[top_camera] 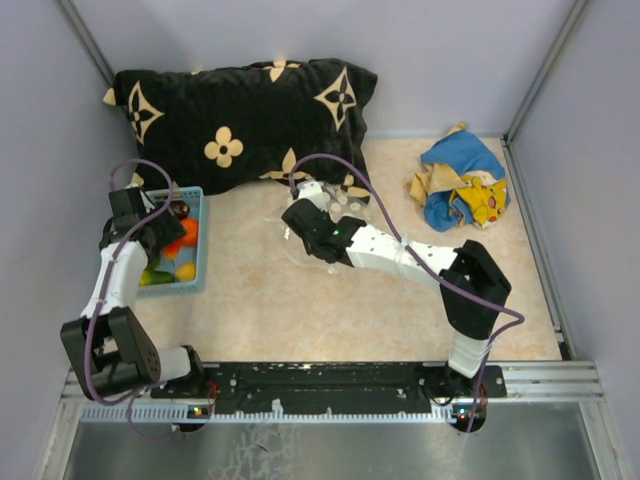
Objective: Place the food in the zip-top bag and seal the zipper
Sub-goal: Place the fake fruit in the zipper food storage bag.
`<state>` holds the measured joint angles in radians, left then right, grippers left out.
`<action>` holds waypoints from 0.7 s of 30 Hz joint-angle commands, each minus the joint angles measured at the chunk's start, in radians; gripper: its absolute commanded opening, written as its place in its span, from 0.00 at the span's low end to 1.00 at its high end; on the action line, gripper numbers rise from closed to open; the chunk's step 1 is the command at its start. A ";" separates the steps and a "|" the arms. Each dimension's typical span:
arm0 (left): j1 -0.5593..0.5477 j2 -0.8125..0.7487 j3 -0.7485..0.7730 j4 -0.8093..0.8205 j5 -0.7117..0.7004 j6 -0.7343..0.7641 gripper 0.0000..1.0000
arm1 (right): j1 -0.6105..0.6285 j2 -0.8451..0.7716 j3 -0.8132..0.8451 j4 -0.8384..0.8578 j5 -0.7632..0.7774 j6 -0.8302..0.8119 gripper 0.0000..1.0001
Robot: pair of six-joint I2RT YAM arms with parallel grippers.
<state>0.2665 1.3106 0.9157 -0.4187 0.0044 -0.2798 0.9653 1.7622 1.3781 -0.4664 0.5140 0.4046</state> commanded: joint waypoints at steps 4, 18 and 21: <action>-0.002 -0.164 -0.043 0.045 0.191 -0.041 0.47 | -0.010 -0.001 0.087 -0.029 0.028 0.034 0.00; -0.279 -0.417 -0.251 0.300 0.481 -0.381 0.45 | -0.007 -0.035 0.070 -0.013 -0.059 0.112 0.00; -0.390 -0.436 -0.295 0.402 0.431 -0.467 0.45 | -0.006 -0.059 0.047 0.002 -0.073 0.135 0.00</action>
<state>-0.0204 0.9043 0.6632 -0.1886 0.4381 -0.5934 0.9653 1.7615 1.4250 -0.5137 0.4648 0.4915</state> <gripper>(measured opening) 0.723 0.005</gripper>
